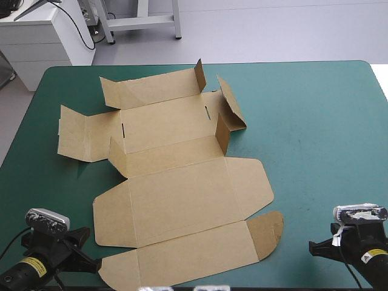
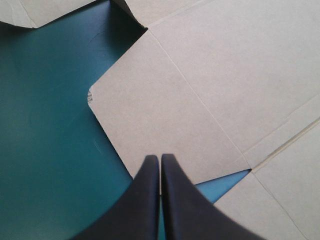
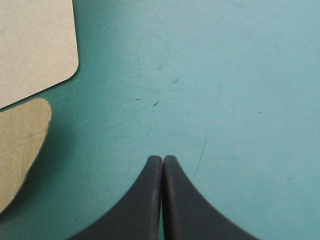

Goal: Fold the box

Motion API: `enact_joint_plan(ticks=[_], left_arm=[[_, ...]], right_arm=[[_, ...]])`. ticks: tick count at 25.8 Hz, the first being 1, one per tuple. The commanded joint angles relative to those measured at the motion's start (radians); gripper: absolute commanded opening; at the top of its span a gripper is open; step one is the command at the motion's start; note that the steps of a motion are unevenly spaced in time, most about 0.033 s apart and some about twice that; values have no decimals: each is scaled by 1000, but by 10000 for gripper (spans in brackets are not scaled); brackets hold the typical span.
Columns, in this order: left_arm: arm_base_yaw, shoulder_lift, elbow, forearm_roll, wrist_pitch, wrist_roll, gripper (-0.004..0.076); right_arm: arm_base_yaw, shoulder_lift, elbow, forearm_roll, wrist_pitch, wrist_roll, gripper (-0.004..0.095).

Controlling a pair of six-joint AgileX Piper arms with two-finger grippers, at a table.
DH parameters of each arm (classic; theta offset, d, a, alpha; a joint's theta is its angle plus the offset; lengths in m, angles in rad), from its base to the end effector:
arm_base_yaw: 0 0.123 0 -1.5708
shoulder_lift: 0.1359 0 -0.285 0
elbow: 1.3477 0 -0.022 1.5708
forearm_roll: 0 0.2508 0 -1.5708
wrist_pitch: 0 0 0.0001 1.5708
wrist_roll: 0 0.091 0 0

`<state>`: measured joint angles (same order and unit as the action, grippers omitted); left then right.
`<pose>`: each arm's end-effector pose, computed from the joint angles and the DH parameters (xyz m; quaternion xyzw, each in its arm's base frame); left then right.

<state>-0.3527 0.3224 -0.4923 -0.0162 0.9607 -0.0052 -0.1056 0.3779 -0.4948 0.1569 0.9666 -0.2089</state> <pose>0.0472 -0.0186 0.2752 0.1555 0.8940 -0.0826 0.4120 0.0594 0.0055 0.2734 -0.0318 0.9162 0.0145 0.3992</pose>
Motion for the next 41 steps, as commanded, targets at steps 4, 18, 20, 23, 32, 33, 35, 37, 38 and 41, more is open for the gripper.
enact_joint_plan(ticks=[4, 18, 20, 23, 32, 33, 35, 37, 38, 41], left_arm=[[-4, 9, -23, -2, -60, -6, -8], [-4, 9, -23, -2, -65, -6, -8], [-4, 9, -23, 0, -65, -6, -8], [-4, 9, -23, 0, -78, -6, -8], [-4, 9, -23, -2, -62, 5, -8], [-4, 9, -23, -2, -62, 5, -8], [-4, 9, -23, -2, -62, 5, -8], [-4, 9, -23, -2, -62, 5, -8], [-4, 9, -23, -2, -62, 5, -8], [-4, 9, -23, -2, -60, 5, -8]], right_arm=[[2, 12, -31, 3, -54, -9, -21], [2, 119, -215, 12, 53, -14, -19], [2, 178, -281, 27, 58, -24, -19], [2, 270, -373, 63, 63, -59, -19], [2, 596, -676, 172, 77, -146, -17], [2, 616, -695, 172, 77, -150, -17], [2, 695, -760, 194, 81, -157, -17], [2, 772, -819, 279, 83, -195, -17], [5, 795, -840, 304, 83, -199, -17], [4, 908, -970, 358, 124, -201, -17]])
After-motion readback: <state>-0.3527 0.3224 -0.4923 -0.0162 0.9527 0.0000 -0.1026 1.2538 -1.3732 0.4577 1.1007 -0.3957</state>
